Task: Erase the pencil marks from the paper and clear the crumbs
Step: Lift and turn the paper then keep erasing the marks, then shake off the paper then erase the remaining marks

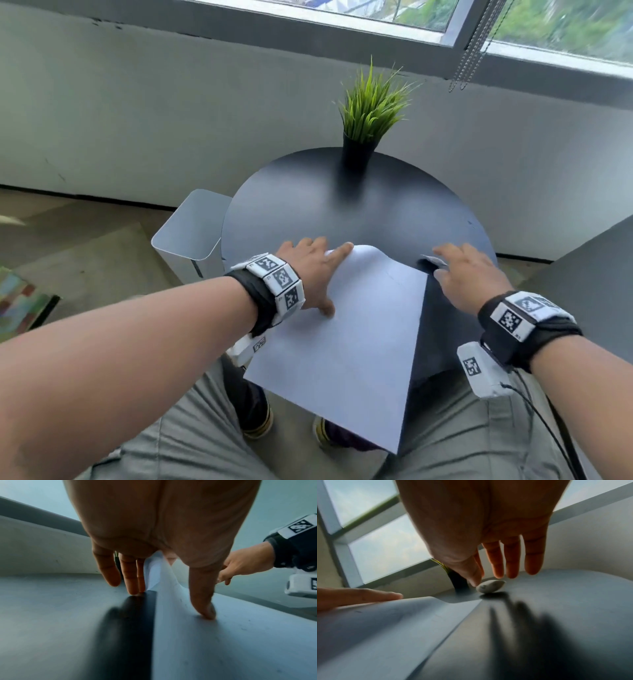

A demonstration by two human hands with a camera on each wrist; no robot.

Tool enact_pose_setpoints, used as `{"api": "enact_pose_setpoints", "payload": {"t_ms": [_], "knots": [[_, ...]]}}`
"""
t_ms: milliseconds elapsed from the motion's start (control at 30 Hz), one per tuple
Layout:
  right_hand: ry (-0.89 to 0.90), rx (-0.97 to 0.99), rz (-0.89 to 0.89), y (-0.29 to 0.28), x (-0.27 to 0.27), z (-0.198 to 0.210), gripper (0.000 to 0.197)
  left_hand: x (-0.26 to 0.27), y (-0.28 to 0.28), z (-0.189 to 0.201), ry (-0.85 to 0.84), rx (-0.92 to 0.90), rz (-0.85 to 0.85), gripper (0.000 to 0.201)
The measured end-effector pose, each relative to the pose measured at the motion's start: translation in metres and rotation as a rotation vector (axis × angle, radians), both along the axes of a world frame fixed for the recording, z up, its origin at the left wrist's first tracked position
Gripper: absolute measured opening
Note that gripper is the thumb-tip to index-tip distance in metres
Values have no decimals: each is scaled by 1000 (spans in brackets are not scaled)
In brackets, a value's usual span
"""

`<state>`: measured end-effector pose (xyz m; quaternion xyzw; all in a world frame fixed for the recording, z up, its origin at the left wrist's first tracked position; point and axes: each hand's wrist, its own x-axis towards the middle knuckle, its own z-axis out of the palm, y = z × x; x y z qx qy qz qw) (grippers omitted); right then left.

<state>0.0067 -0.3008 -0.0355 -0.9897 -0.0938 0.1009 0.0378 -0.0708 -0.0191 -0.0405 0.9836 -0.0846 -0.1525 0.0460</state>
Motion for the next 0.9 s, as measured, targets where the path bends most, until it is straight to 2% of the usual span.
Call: {"api": "enact_pose_setpoints", "payload": {"t_ms": [67, 133, 233, 333, 433, 533, 600, 733, 833, 900], "knots": [[-2, 56, -24, 0, -12, 7, 28, -3, 8, 2, 4, -126, 61, 104], [107, 163, -72, 3, -24, 11, 18, -3, 18, 5, 9, -283, 144, 92], [315, 466, -208, 9, -38, 16, 26, 0, 29, 15, -10, -568, 294, 77], [329, 633, -317, 14, -46, 12, 35, 2, 35, 20, -92, -765, 384, 64], [280, 643, -339, 14, -50, -5, 38, -5, 32, 20, -51, -752, 409, 67], [215, 494, -248, 15, -52, -19, 39, -13, 22, 3, 73, -520, 404, 82], [207, 440, -227, 19, -53, -19, 43, -11, 17, -8, 87, -471, 445, 80], [206, 361, -171, 25, -52, -21, 50, -5, 6, -9, 83, -451, 417, 38], [212, 360, -159, 26, -53, -22, 54, -3, 0, -4, 117, -511, 331, 27], [216, 359, -160, 24, -52, -25, 55, -4, 1, -1, 154, -646, 352, 15]]}}
